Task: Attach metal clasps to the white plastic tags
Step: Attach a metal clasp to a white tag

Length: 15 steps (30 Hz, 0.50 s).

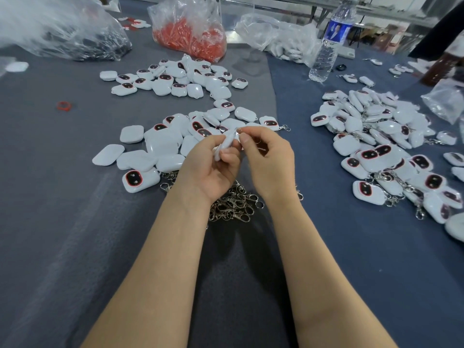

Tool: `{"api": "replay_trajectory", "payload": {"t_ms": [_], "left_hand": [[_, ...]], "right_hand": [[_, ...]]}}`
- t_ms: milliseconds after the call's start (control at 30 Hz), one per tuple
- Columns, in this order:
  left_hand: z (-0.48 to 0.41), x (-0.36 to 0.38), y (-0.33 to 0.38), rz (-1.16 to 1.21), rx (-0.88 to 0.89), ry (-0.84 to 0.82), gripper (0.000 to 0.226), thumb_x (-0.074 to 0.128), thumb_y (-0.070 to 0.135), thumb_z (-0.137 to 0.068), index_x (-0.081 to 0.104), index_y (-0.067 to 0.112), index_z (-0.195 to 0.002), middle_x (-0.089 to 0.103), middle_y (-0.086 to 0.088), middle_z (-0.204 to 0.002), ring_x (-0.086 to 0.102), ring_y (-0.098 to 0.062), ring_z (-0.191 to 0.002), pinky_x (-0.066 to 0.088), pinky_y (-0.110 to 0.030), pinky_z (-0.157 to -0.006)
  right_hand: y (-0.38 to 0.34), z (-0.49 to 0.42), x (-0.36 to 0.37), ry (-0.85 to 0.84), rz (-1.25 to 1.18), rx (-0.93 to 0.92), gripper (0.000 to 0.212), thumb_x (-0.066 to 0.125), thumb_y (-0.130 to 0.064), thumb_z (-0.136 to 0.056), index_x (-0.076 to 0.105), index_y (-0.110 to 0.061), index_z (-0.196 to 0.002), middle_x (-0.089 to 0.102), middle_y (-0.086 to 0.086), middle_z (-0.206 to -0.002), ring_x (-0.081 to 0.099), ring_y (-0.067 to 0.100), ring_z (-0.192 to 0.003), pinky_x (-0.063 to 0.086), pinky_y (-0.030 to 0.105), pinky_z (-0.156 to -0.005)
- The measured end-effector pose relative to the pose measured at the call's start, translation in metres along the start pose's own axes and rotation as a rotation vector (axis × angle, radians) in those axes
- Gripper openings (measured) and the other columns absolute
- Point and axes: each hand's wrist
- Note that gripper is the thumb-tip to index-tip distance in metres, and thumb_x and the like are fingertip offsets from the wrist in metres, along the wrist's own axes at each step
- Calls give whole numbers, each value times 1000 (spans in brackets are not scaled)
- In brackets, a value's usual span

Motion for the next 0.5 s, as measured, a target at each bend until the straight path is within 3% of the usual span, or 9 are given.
{"api": "replay_trajectory", "payload": {"t_ms": [100,333,433,500], "left_hand": [[2,1,-1,1,-35,-3,16,42,9,-92,53,2,-83,44,-3,-70,39,-3,-36,34,-9,-32],[2,1,-2,37,-92,-28,13,41,10,-93,51,2,-89,44,-3,-68,40,-4,-35,34,-10,-31],[2,1,-1,-59,-12,20,15,42,9,-92,52,3,-84,44,-2,-67,40,-2,-38,34,-9,-32],[0,2,-1,-203,154,94,14,42,8,-92,51,3,-83,45,-3,-65,39,-2,-39,34,-10,-33]], "right_hand": [[1,2,2,36,90,-76,15,60,-13,-91,71,-19,-100,65,-6,-94,56,-6,-82,40,3,-73],[-2,3,2,77,46,-115,13,59,-8,-90,63,-21,-88,63,-7,-86,55,-7,-74,39,4,-67],[-1,3,1,62,129,-192,8,57,-6,-91,64,-11,-90,60,-3,-86,53,-6,-75,35,3,-67],[0,2,1,45,218,-234,7,57,-6,-91,64,-7,-90,57,-3,-85,50,4,-76,34,7,-68]]}}
Point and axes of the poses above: each hand's wrist, its own z-axis away from the middle knuckle, its own x-axis out of the palm, y = z × x
